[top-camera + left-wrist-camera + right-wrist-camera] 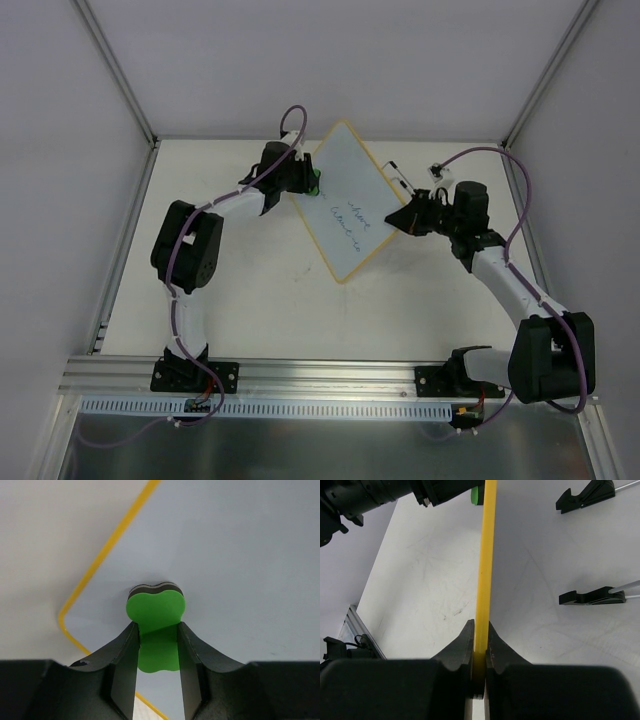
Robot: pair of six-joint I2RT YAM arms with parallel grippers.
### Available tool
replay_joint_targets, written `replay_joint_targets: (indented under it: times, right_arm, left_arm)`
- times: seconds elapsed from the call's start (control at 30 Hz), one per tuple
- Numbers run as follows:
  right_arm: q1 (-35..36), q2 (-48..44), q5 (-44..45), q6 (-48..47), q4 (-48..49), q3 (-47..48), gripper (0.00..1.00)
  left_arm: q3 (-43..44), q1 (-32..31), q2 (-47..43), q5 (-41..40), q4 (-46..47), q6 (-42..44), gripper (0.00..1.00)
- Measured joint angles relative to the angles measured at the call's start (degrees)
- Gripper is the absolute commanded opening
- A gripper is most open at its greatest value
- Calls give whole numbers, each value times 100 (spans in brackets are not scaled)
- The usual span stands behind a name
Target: Erase the whiteboard
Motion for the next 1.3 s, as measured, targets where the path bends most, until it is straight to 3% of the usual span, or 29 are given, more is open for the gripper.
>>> replay_joint_targets:
  times: [0.63,1.3]
  right_arm:
    - [-188,-17,431,129,74,0,0]
    - [-186,-17,409,184,170,-146,0]
  left_arm:
    - [63,-2151,-608,-251,258,240,0]
    - [-708,-2039,-769,-426,887,-1377,0]
